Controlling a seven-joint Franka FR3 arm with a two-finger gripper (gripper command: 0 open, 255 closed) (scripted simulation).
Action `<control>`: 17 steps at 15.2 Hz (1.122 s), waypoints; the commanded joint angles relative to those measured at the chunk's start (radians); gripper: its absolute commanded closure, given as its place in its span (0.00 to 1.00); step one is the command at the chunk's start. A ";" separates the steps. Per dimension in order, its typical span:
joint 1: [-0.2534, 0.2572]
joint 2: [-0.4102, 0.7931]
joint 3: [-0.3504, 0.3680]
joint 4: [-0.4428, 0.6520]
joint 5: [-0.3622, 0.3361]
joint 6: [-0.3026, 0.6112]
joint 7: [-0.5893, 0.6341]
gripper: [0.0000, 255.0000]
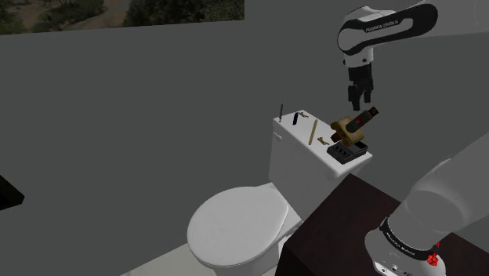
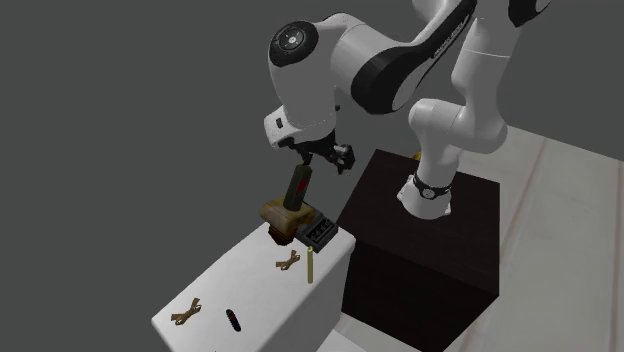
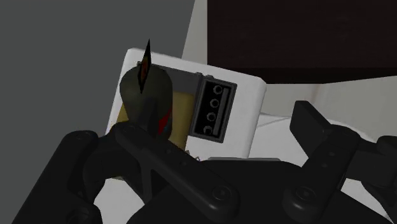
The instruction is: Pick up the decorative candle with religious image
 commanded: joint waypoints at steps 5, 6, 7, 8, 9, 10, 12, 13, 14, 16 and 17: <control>-0.058 0.194 -0.075 0.118 -0.018 -0.022 -0.079 0.00; -0.059 0.198 -0.075 0.109 -0.017 -0.010 -0.077 0.00; -0.060 0.201 -0.075 0.099 -0.016 0.003 -0.074 0.00; -0.060 0.206 -0.076 0.090 -0.015 0.016 -0.072 0.00; -0.061 0.210 -0.076 0.081 -0.014 0.029 -0.070 0.00; -0.062 0.214 -0.077 0.073 -0.013 0.042 -0.068 0.00; -0.063 0.224 -0.078 0.056 -0.011 0.067 -0.065 0.00; -0.063 0.227 -0.078 0.051 -0.010 0.075 -0.064 0.00; -0.063 0.227 -0.078 0.051 -0.010 0.075 -0.064 0.00; -0.064 0.229 -0.079 0.052 -0.010 0.076 -0.065 1.00; -0.064 0.229 -0.079 0.052 -0.011 0.076 -0.066 1.00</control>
